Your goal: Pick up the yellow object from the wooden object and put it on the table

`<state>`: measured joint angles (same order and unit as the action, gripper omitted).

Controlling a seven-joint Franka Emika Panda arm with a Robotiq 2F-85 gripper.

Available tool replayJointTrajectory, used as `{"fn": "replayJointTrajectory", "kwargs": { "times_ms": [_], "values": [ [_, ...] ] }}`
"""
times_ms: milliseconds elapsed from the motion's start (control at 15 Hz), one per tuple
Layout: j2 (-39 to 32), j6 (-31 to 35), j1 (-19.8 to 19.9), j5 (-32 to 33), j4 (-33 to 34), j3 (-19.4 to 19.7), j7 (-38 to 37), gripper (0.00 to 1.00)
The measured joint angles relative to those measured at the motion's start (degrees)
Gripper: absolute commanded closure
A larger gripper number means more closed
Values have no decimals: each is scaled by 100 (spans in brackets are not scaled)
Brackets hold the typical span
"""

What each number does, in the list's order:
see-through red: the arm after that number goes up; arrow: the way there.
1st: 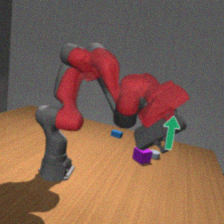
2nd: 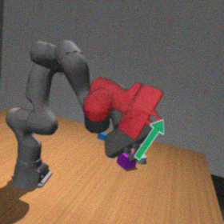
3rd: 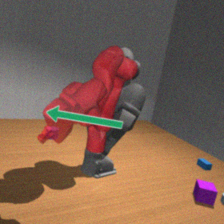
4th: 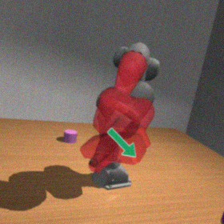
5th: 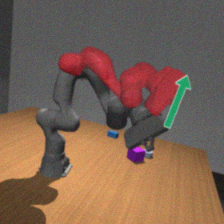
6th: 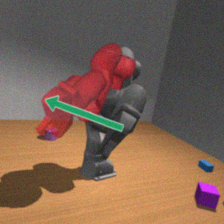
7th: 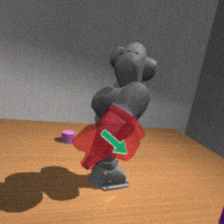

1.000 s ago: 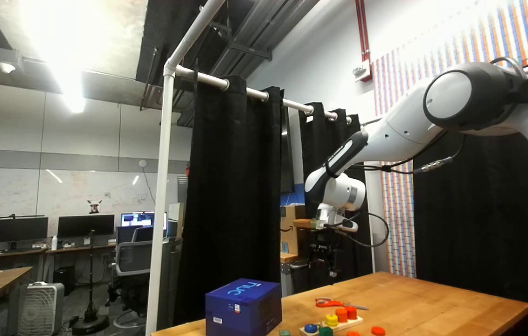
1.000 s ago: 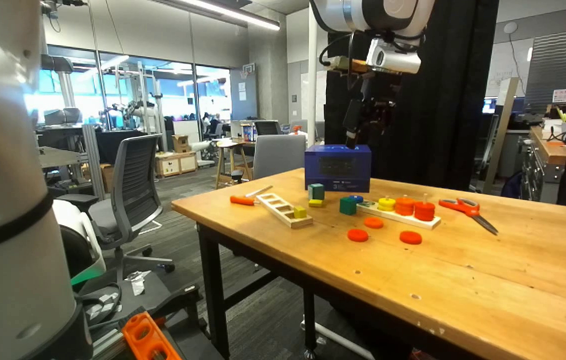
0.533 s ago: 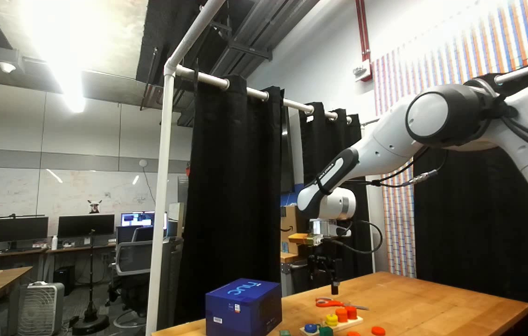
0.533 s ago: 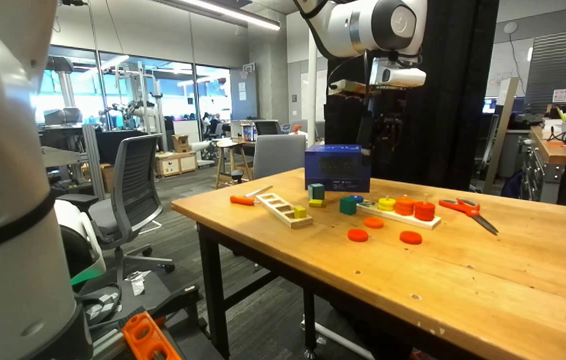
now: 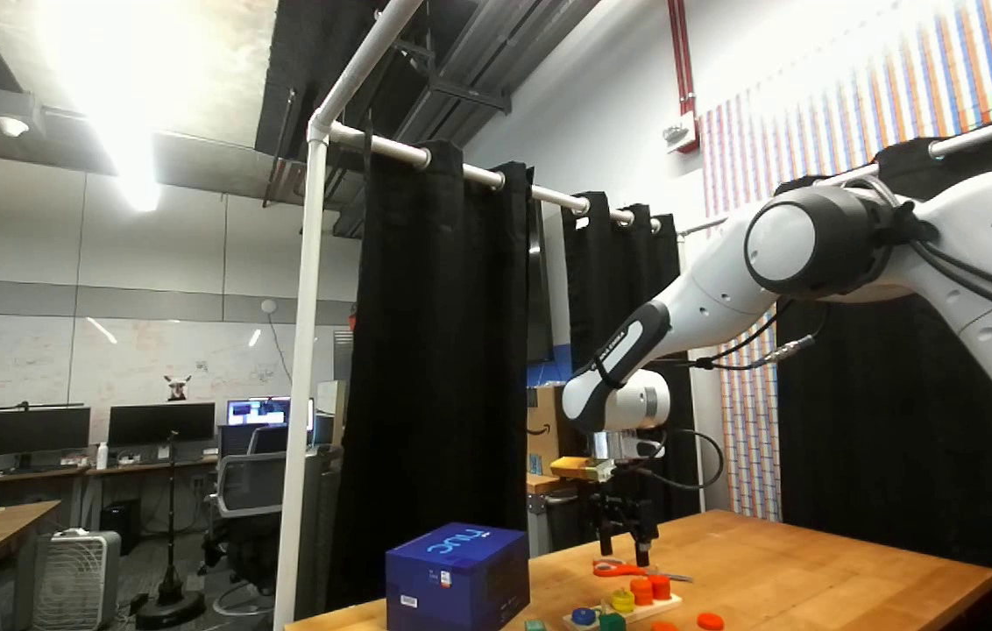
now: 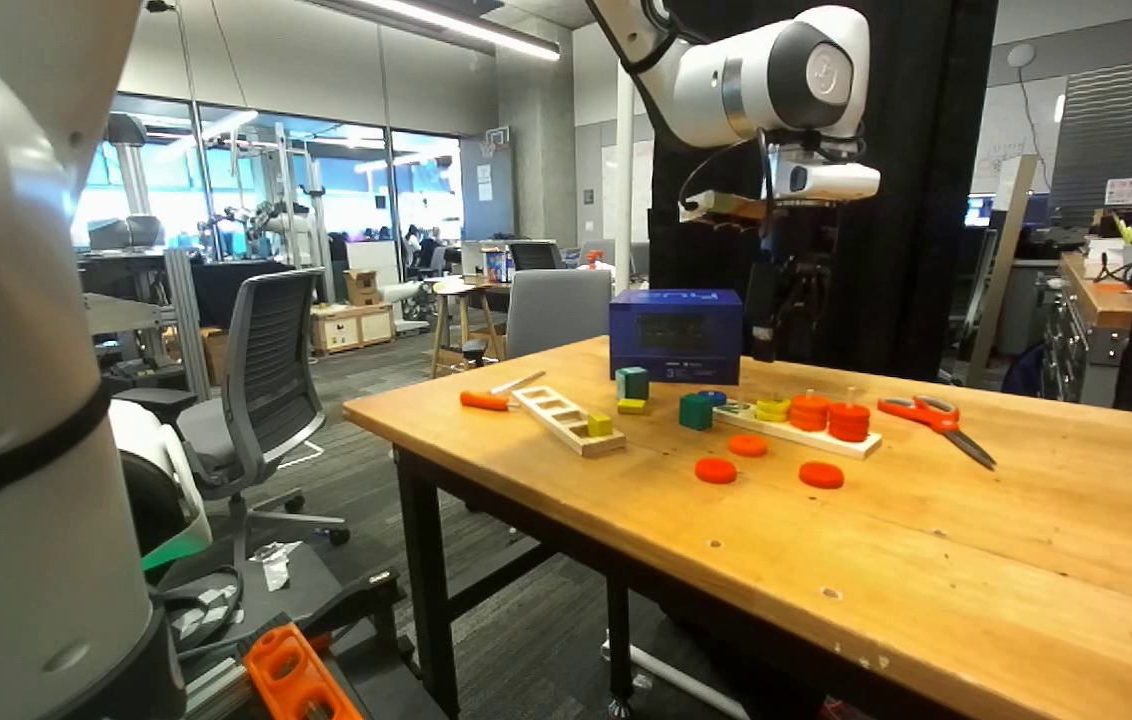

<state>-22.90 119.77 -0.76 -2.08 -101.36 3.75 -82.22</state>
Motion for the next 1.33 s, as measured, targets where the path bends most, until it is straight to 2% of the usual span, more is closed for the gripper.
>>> {"fn": "replayJointTrajectory", "kwargs": {
  "times_ms": [600,1333],
  "values": [
    [-282,436,-34,0,9,1,0,0],
    [-432,593,-91,0,-17,4,8,0]
  ]
}}
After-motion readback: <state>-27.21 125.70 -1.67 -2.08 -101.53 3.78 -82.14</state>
